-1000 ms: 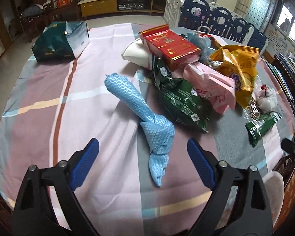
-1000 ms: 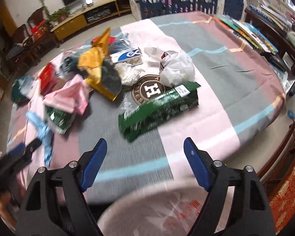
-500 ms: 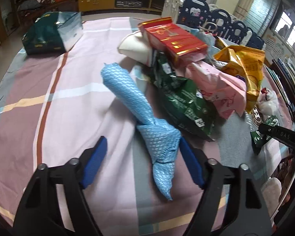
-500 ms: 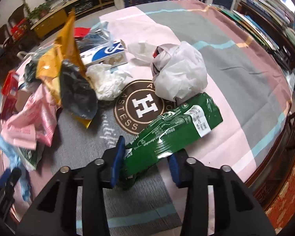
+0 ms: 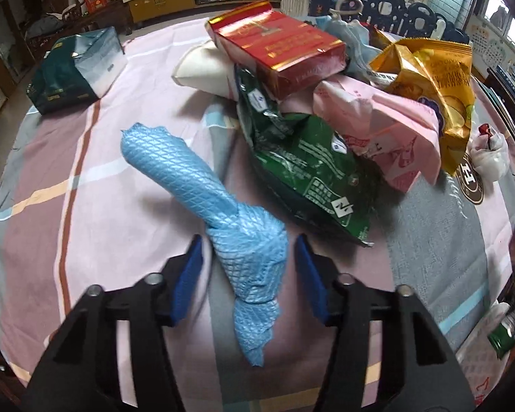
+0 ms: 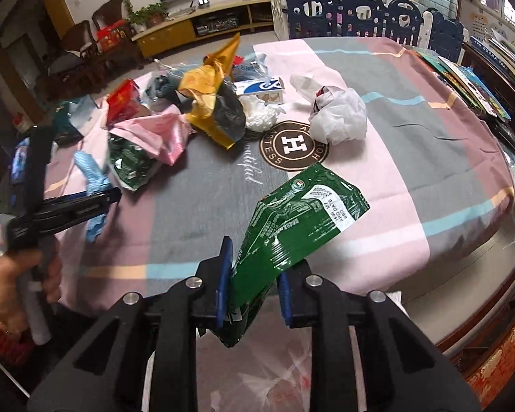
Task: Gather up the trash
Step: 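Carry both items over the wastebasket and open both tools to drop them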
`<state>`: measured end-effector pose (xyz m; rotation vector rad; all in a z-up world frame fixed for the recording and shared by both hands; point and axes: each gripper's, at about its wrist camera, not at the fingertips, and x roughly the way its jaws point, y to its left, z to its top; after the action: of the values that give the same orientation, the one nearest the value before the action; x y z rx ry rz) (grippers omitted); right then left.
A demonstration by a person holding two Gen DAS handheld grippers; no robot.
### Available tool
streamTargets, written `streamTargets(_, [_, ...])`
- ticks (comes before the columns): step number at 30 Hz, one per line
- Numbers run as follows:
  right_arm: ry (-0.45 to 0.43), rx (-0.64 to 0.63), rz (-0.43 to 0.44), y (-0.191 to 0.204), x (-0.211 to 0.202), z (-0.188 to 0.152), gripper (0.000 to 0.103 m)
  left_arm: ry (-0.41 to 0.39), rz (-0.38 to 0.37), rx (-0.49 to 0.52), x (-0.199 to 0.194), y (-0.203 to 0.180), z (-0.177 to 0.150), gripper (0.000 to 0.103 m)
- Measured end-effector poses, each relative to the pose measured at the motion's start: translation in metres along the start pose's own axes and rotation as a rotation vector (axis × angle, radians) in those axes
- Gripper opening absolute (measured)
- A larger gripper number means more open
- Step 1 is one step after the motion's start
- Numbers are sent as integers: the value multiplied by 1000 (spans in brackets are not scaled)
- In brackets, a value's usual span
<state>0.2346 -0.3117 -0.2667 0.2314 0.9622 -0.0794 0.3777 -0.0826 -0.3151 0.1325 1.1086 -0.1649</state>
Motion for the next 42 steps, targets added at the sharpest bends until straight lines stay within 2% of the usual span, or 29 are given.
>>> streamTargets(3, [-17, 19, 27, 3, -13, -10, 24, -21, -46, -36, -9, 17, -1, 32])
streamTargets(8, [-33, 19, 27, 9, -22, -19, 24, -62, -123, -99, -32, 44, -9, 27])
streamTargets(14, [-48, 7, 27, 17, -30, -23, 24, -102, -105, -122, -54, 57, -17, 27])
streamTargets(18, [-90, -13, 14, 20, -54, -25, 24, -165, -39, -114, -91, 59, -27, 27])
streamTargets(19, [-100, -24, 3, 22, -61, -26, 24, -202, 15, -87, -108, 54, -30, 27])
streamTargets(21, [-114, -45, -10, 25, -78, -31, 24, -250, 38, -57, -138, 43, -42, 27])
streamTargets(26, [-167, -117, -30, 35, -132, -50, 24, -299, -34, -2, -195, 16, -69, 27])
streamTargets(34, [-266, -205, -150, 29, -223, -86, 24, -322, -168, 127, -263, -42, -114, 27])
streamTargets(42, [-441, -193, -269, -10, -329, -118, 25, -375, -232, 249, -323, -93, -153, 27])
